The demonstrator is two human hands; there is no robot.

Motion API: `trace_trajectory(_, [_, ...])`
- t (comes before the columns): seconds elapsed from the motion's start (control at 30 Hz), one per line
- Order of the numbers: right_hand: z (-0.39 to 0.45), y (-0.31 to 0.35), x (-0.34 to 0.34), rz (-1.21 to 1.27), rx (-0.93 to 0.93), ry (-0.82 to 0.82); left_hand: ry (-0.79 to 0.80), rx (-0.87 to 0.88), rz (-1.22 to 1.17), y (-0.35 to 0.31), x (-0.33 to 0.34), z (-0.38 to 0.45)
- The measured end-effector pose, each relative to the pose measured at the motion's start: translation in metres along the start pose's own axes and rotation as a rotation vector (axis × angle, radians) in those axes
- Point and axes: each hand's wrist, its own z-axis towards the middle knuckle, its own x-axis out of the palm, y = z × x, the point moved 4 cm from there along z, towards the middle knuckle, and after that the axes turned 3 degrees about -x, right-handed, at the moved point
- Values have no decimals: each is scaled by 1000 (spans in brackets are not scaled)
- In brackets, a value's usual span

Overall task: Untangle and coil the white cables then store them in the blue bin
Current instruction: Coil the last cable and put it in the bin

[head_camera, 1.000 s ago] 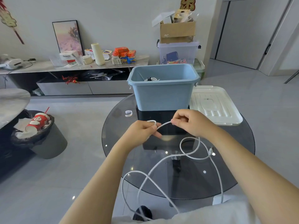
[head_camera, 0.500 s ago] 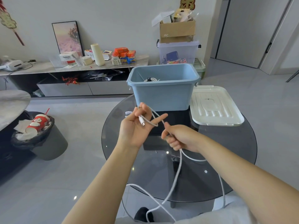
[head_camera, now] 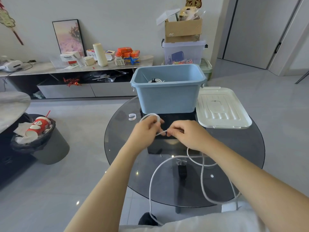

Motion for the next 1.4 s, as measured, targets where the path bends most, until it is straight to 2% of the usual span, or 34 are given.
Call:
trace_trajectory(0.07, [2, -4, -9, -22, -27, -99, 219, -52, 74, 3, 7, -2])
trace_trajectory(0.1, [3, -8, -13, -13, -26, -153, 296, -101, 32, 4, 8, -4])
trace_trajectory(0.2, [5, -20, -22, 98, 16, -239, 518, -291, -436, 4, 8, -13])
trace_trajectory(0.3, [8, -22, -18, 195, 43, -197, 670, -307, -901, -7, 9, -17])
trace_trajectory(0.4, [9, -20, -13, 228, 65, -163, 722, -232, -1313, -12, 10, -15])
trace_trajectory(0.47, [9, -24, -7, 270, 127, -99, 687, -197, -1561, -18, 7, -14])
trace_trajectory(0.57, [5, -26, 14, 362, 223, 119, 344, -191, -1709, -21, 1, -5])
trace_trajectory(0.63, [0, -16, 27, 261, 231, 306, 137, -159, -1671, -17, -3, 0])
trace_trajectory(0.73, [-10, 3, 39, 111, 210, 507, -19, -145, -1464, -11, -10, 3])
trace_trajectory(0.77, [-11, 7, 38, 56, 185, 516, -63, -151, -1344, -9, -12, 3])
trace_trajectory(0.83, [-9, 11, 32, -47, 115, 429, -141, -140, -1069, -7, -18, 1])
trace_trajectory(0.9, [-5, 13, 22, -94, 59, 327, -194, -82, -800, -6, -25, -2])
trace_trajectory(1.0, [-1, 16, 13, -175, 3, 258, -229, 17, -325, -4, -24, -2])
trace_trajectory(1.1, [1, 17, 2, -277, -22, 157, -140, 87, 139, -8, -11, -3])
trace_trajectory(1.2, [4, 13, -12, -373, -77, 5, 31, 54, 293, -6, 1, -1])
trace_trajectory(1.3, [6, 2, -23, -385, -164, -99, 268, -123, 122, -1, 3, -3])
trace_trajectory(1.4, [12, -9, -27, -352, -269, -220, 469, -298, -260, -2, 4, -12])
